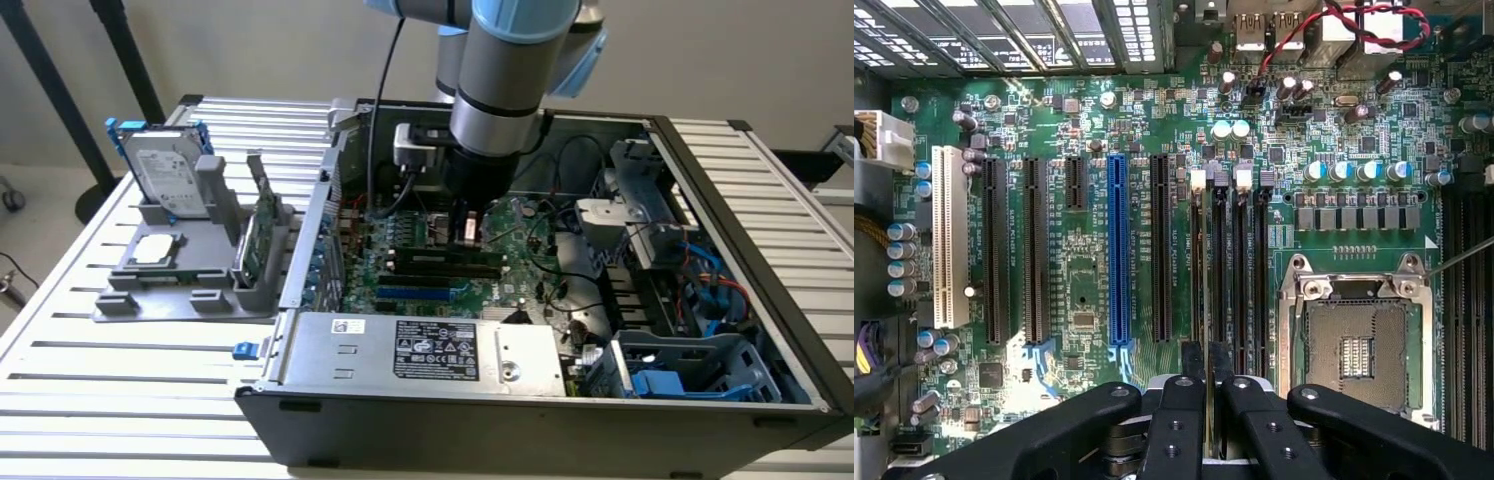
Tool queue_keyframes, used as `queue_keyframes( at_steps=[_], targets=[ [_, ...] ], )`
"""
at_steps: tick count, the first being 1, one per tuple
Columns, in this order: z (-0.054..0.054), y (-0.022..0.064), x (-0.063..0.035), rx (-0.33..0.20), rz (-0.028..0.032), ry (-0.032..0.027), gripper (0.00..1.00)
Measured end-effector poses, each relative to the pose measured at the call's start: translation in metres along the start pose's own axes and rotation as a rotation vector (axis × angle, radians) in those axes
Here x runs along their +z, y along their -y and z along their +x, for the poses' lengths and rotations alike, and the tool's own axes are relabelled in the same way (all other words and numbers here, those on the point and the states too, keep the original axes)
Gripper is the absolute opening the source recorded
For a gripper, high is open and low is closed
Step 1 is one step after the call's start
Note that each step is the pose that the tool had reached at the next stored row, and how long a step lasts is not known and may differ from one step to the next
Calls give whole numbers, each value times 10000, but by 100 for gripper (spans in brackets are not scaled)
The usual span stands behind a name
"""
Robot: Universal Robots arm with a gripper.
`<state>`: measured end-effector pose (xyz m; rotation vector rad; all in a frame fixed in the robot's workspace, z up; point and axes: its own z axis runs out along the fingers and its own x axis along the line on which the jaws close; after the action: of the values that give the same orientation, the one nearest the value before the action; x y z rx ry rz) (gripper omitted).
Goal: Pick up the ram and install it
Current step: 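Insert the ram into the slot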
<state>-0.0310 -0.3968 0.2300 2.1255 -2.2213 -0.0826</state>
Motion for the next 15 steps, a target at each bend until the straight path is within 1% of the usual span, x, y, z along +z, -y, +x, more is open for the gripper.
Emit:
queue_keyframes(
  at_steps=[15],
  targets=[
    [10,1,28,-11,-7,-3,14]
  ],
)
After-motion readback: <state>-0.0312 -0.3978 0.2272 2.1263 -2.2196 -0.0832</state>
